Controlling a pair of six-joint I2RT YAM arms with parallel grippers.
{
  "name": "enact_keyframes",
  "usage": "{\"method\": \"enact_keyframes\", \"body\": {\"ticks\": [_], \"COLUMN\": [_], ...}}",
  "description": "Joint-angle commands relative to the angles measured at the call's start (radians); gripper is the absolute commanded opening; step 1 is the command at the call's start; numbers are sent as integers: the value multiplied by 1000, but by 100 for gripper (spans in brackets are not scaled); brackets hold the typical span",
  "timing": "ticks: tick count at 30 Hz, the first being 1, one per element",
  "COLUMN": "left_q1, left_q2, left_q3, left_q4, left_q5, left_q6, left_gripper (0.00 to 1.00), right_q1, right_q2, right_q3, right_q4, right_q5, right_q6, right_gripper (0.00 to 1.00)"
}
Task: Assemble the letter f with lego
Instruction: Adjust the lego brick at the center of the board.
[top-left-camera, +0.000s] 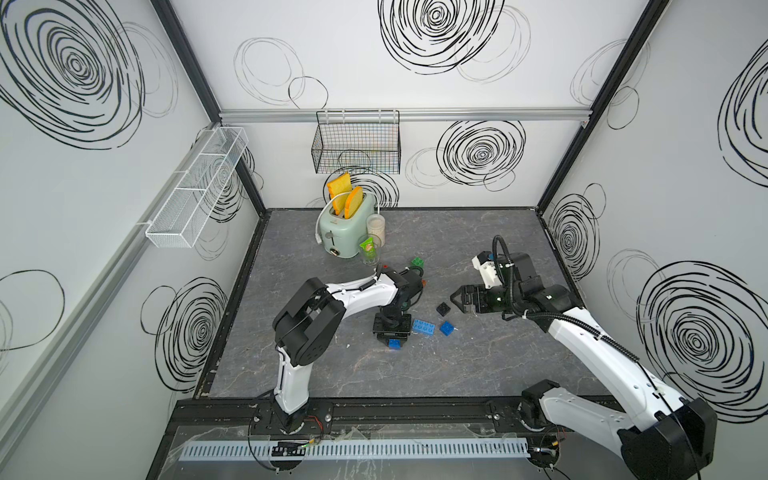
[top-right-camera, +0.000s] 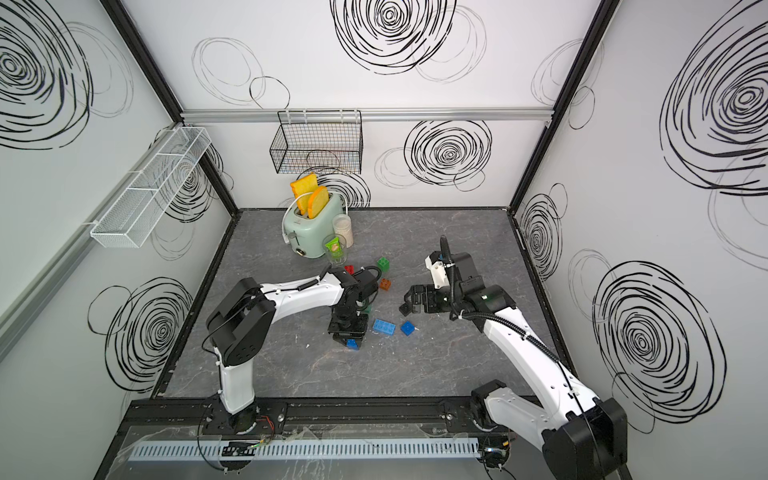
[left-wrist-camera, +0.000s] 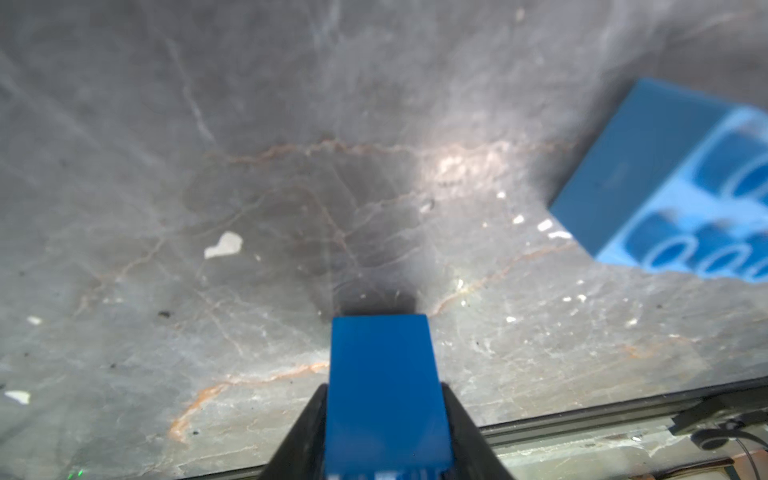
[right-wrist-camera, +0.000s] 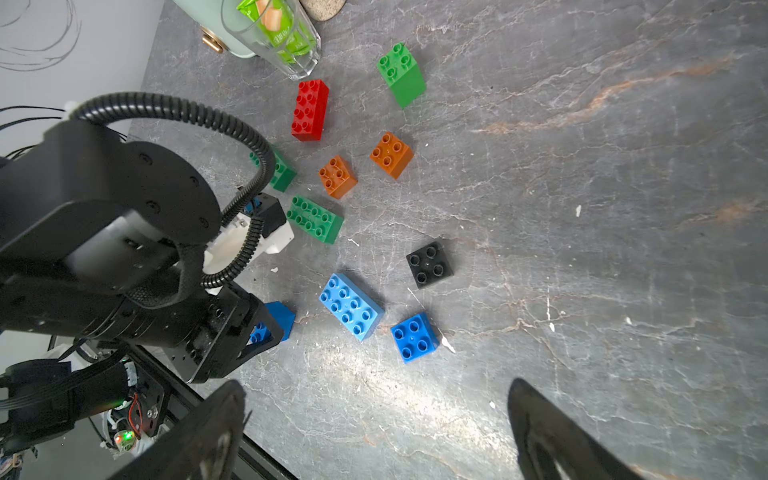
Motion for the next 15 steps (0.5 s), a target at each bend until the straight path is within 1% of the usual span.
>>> {"method": "enact_keyframes", "body": {"ticks": [1, 7, 15], "left_q1": [13, 16, 21], "left_q2": [26, 34, -10], "left_q3": [42, 86, 199], "left_q4": [-51, -65, -84], "left_q5": [-5, -32, -144], "left_q6": [32, 36, 59], "left_gripper": [44, 48, 73], "right_q1": [-4, -4, -3], "right_q2": [4, 5, 6], "right_q3": [10, 10, 17], "right_q4": [-33, -31, -21], "right_q5": [2, -4, -7], "right_q6": [-18, -22, -21], "right_gripper": [99, 99, 99]}}
